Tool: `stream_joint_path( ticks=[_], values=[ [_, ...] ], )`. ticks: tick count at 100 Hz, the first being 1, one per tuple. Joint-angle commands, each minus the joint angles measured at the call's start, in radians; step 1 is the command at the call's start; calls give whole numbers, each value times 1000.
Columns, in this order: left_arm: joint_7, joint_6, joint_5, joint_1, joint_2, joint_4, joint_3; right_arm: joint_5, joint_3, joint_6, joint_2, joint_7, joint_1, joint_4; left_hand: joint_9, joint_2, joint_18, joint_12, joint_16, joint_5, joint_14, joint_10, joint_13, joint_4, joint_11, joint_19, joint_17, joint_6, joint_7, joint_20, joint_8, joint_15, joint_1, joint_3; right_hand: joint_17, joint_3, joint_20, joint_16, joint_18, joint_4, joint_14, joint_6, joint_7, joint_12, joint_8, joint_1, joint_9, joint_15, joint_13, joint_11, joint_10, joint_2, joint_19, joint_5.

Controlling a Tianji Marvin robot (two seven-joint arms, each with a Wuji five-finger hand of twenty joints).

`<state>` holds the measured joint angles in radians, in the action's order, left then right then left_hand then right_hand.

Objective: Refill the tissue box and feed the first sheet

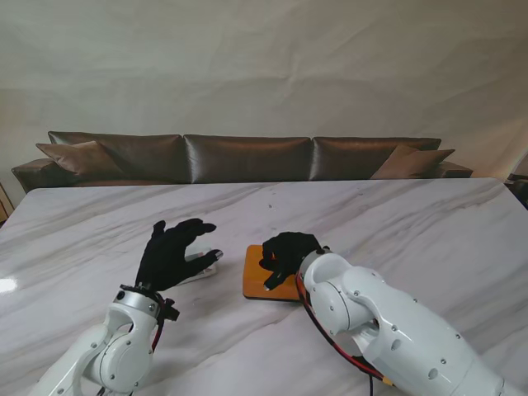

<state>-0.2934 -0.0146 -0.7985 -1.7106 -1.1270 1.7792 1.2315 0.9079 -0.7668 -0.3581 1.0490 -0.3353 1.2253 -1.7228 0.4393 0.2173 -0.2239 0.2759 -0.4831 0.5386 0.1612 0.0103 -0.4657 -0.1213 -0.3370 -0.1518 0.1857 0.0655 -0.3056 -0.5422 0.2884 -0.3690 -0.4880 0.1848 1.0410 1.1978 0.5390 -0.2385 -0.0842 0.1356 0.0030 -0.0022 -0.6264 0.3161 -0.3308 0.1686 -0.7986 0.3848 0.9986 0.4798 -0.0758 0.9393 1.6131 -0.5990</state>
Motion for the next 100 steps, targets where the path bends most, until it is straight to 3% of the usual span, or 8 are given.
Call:
stream_joint_path(
  ticks=[1, 78, 100],
  values=[
    [10, -6, 2, -3, -5, -4, 1, -2, 7, -2, 4, -10, -2, 12, 38, -34, -26, -1, 9, 2, -13, 20, 24, -13, 10, 1187, -24, 9, 18, -1, 10, 11, -15, -21, 49, 29, -8, 18, -238, 23, 54, 22, -13, -27, 10, -34, -19, -23, 27, 15, -20, 41, 98, -20],
    [23, 4, 7, 0, -4, 0, 0, -78, 112, -14, 15, 25, -79, 130, 41, -34, -27, 0, 9, 3, -13, 18, 24, -13, 9, 1186, -25, 8, 18, -2, 10, 12, -14, -23, 54, 35, -14, 16, -250, 22, 48, 12, -27, -28, 20, -25, -27, -17, 40, 23, -9, 49, 117, -23],
    [22, 3, 8, -2, -4, 0, 1, -70, 168, -24, 14, 14, -114, 155, 43, -34, -26, 1, 9, 3, -13, 18, 24, -13, 7, 1186, -25, 8, 18, -2, 10, 12, -15, -23, 48, 44, -15, -19, -274, 29, 54, -13, -33, -9, 10, -21, -41, 64, 53, 34, 14, 72, 139, -30]
  ],
)
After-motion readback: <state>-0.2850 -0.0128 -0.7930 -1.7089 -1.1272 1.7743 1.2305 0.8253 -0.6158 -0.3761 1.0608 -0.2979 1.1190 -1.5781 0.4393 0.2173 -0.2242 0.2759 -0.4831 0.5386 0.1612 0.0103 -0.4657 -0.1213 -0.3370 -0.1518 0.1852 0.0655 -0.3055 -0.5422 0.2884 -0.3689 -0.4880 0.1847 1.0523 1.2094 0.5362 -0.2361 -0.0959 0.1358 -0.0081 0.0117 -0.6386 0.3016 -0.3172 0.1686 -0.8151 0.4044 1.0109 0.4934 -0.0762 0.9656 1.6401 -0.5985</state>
